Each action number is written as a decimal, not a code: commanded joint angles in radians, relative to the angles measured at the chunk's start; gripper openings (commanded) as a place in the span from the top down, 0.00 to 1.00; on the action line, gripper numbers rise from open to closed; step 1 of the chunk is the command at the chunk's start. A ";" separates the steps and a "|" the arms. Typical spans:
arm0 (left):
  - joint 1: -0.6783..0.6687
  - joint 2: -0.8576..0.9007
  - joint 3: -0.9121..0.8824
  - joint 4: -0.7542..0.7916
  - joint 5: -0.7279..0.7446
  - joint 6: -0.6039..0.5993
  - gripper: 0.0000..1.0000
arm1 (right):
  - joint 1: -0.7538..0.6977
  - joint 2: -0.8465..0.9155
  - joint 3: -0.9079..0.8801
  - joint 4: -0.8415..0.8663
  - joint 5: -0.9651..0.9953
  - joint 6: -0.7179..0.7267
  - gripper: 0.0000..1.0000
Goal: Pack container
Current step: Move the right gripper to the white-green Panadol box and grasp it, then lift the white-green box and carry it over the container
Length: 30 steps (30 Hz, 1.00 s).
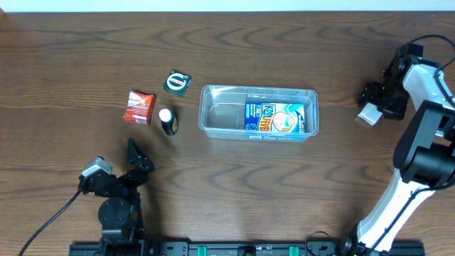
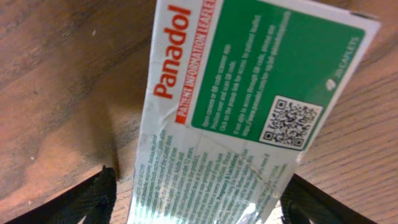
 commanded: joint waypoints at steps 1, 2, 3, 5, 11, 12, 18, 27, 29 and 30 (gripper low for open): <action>-0.002 -0.006 -0.030 -0.011 -0.005 0.013 0.02 | -0.003 0.008 -0.003 0.009 0.012 0.005 0.29; -0.002 -0.006 -0.030 -0.011 -0.005 0.013 0.02 | -0.003 0.008 -0.003 0.013 0.012 0.003 0.34; -0.002 -0.006 -0.030 -0.011 -0.005 0.013 0.02 | -0.003 0.008 -0.003 0.016 0.012 0.002 0.38; -0.002 -0.006 -0.030 -0.011 -0.005 0.013 0.02 | -0.003 0.008 -0.003 0.018 0.013 -0.006 0.47; -0.002 -0.006 -0.030 -0.011 -0.005 0.013 0.02 | -0.003 0.008 -0.001 0.019 0.013 -0.006 0.64; -0.002 -0.006 -0.030 -0.011 -0.005 0.013 0.02 | -0.003 0.006 0.002 0.018 0.013 -0.006 0.70; -0.002 -0.006 -0.030 -0.011 -0.005 0.013 0.02 | -0.002 -0.039 0.027 -0.002 0.011 -0.005 0.67; -0.002 -0.006 -0.030 -0.011 -0.005 0.013 0.02 | 0.044 -0.212 0.043 -0.021 -0.069 -0.031 0.68; -0.002 -0.006 -0.030 -0.011 -0.005 0.013 0.02 | 0.076 -0.265 0.043 -0.018 -0.105 -0.056 0.68; -0.002 -0.006 -0.030 -0.011 -0.005 0.013 0.02 | 0.093 -0.288 0.043 -0.018 -0.122 -0.069 0.67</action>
